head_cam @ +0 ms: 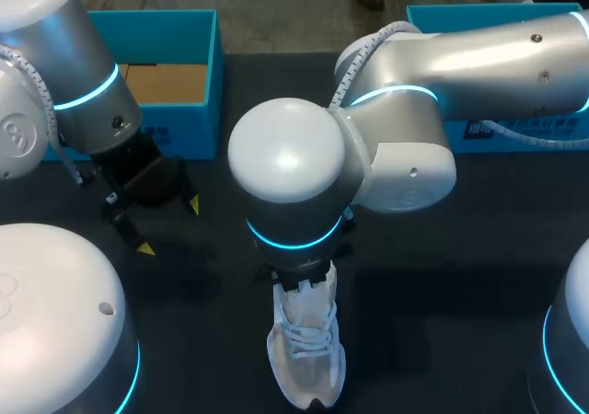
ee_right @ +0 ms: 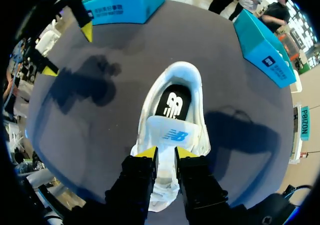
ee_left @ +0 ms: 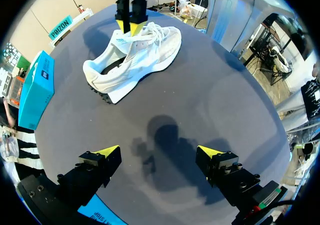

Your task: Take the shoe out of the shoebox, open the shoe tongue, remove and reinsert the insole, then place the shoe into the shoebox

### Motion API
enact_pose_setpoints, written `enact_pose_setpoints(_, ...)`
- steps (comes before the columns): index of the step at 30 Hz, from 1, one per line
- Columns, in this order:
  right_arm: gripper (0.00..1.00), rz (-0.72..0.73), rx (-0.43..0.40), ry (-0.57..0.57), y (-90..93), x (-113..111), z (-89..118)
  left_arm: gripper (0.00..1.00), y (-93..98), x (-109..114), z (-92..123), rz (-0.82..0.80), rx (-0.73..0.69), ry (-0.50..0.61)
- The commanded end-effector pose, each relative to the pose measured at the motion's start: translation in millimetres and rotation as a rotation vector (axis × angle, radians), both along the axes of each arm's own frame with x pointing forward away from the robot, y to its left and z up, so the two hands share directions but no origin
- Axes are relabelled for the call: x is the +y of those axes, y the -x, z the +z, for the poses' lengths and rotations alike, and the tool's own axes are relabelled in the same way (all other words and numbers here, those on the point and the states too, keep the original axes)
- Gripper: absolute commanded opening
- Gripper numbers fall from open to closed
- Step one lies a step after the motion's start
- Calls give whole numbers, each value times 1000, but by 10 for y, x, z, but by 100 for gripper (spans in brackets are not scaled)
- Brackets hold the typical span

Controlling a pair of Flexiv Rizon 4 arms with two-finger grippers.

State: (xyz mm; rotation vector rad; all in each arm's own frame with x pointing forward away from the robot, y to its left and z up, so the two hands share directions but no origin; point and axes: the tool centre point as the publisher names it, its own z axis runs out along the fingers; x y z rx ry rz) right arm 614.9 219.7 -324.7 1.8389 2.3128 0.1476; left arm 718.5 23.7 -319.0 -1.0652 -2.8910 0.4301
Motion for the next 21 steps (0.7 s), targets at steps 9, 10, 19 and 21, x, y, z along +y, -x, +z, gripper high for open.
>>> enact_pose_setpoints(9,20,-154,47,-70,-115,14,-285,100,4,0,0,0,-1,-2)
enact_pose_setpoints(10,20,-154,37,-63,-104,4,-243,100,4,0,0,0,-1,-2)
enact_pose_setpoints(19,22,-155,-13,-34,-19,-21,-42,100,4,0,0,0,-1,-2)
enact_pose_setpoints(21,21,-148,10,-46,-41,-17,-126,100,4,0,0,0,-1,-2)
